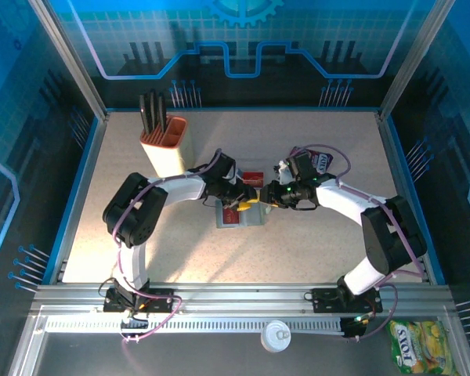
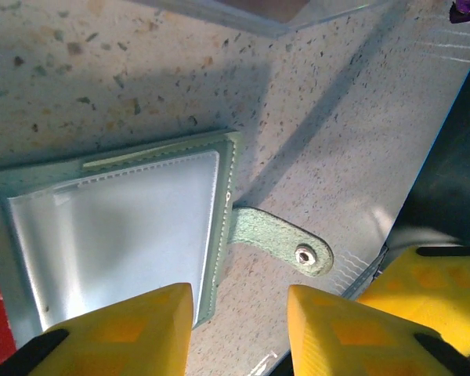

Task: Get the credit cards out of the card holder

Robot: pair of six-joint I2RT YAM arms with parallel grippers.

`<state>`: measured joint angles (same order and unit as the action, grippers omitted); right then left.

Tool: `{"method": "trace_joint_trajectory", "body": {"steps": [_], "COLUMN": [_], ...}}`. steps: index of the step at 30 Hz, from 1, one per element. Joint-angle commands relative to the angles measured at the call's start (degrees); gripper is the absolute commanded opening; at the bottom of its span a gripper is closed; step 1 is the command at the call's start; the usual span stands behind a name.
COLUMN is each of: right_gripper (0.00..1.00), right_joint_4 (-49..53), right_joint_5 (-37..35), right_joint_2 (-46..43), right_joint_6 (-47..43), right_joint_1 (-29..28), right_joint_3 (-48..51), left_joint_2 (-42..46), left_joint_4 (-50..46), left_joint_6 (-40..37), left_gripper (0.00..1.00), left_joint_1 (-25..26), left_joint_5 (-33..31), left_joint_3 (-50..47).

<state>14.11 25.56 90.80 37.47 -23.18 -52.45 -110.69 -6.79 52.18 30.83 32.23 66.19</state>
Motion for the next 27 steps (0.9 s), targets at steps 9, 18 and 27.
{"method": "trace_joint_trajectory", "body": {"steps": [9,18,27], "right_gripper": [0.35,0.35,0.34], "right_joint_4": [-1.0,-0.7,-0.1], "right_joint_5": [1.4,0.7,0.4], "right_joint_2": [2.5,8.0,13.8], "right_joint_6": [0.8,2.0,3.0], "right_joint_1": [-1.2,-5.5,-10.0], "right_joint_3": [-1.6,-6.4,-11.7], "left_joint_2": [3.1,8.8,14.1], "left_joint_4": [-3.4,-1.6,-1.3], "left_joint_6": [-1.5,-2.3,-4.1], "left_gripper": [0.37,0.36,0.35], "left_joint_1": [-2.2,-6.3,-11.0], "left_joint_5": [-0.7,-0.1,0.3], "left_joint_3": [-1.5,-8.6,-15.5]}}
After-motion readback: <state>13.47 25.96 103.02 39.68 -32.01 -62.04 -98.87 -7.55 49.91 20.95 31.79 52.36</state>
